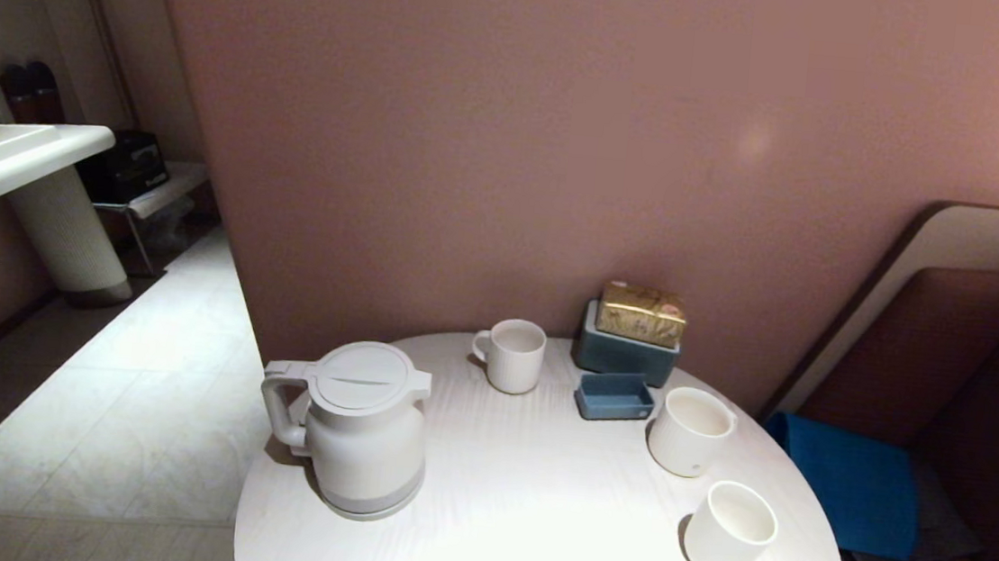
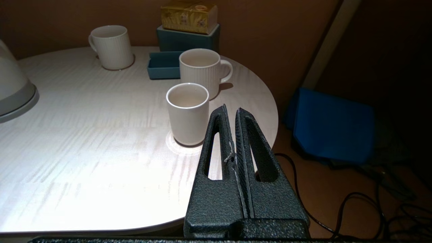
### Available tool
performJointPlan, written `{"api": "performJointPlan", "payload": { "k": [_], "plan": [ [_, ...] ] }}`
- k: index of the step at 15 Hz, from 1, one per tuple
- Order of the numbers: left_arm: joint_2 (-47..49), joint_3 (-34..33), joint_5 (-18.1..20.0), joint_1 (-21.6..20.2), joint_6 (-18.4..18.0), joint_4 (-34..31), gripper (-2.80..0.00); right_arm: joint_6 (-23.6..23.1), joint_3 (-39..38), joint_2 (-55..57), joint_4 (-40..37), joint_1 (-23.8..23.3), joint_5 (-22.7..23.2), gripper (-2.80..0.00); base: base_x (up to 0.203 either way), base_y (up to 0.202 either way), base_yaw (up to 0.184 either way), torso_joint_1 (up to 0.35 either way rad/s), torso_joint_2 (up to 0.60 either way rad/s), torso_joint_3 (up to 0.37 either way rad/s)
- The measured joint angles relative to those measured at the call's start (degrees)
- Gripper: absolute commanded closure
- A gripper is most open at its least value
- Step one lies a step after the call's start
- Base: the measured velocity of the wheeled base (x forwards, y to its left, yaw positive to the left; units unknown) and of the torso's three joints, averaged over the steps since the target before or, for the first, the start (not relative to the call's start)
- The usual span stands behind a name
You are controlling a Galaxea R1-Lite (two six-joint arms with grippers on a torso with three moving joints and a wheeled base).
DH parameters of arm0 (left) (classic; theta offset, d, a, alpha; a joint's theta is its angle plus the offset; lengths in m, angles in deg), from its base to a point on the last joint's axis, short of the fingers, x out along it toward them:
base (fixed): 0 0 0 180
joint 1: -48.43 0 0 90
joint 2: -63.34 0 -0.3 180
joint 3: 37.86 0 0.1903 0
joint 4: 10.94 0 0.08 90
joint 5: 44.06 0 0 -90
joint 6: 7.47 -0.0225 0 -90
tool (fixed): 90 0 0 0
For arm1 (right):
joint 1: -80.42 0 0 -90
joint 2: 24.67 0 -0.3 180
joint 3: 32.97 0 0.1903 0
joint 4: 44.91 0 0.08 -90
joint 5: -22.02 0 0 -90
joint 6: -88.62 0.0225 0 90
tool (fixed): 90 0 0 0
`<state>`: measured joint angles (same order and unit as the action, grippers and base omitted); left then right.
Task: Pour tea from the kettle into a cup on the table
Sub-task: Pick up the kettle
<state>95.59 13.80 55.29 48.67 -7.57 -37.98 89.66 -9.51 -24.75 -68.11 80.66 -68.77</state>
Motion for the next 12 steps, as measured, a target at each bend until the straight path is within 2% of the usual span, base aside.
{"api": "performJointPlan", "payload": {
  "k": [2,4,6,9,10,12],
  "plan": [
    [11.25,1.83,3.71,0.69,1.36,1.16,0.00,-0.01,-0.02,0.00,0.00,0.02,-0.06,0.00,0.000,0.000,0.000,0.000,0.00,0.000],
    [21.16,-1.71,5.88,1.17,2.10,8.28,0.00,0.00,-0.02,0.00,0.00,0.02,-0.08,0.00,0.000,0.000,0.000,0.000,0.00,0.000],
    [30.87,-9.09,6.30,1.47,2.24,22.27,0.00,0.08,-0.05,0.00,0.00,0.02,-0.09,0.00,0.000,0.000,0.000,0.000,0.00,0.000],
    [44.10,-22.00,6.33,1.96,2.88,47.78,0.00,0.10,-0.05,0.00,0.00,0.02,-0.09,0.00,0.000,0.000,0.000,0.000,0.00,0.000],
    [47.52,-24.08,6.38,2.31,3.11,54.28,0.00,0.10,-0.05,0.00,0.00,0.02,-0.07,0.00,0.000,0.000,0.000,0.000,0.00,0.000],
    [52.03,-24.57,6.35,3.22,3.38,61.10,0.00,0.09,-0.02,0.00,-0.01,0.02,-0.06,0.00,0.000,0.000,0.000,0.000,0.00,0.000]
  ]
}}
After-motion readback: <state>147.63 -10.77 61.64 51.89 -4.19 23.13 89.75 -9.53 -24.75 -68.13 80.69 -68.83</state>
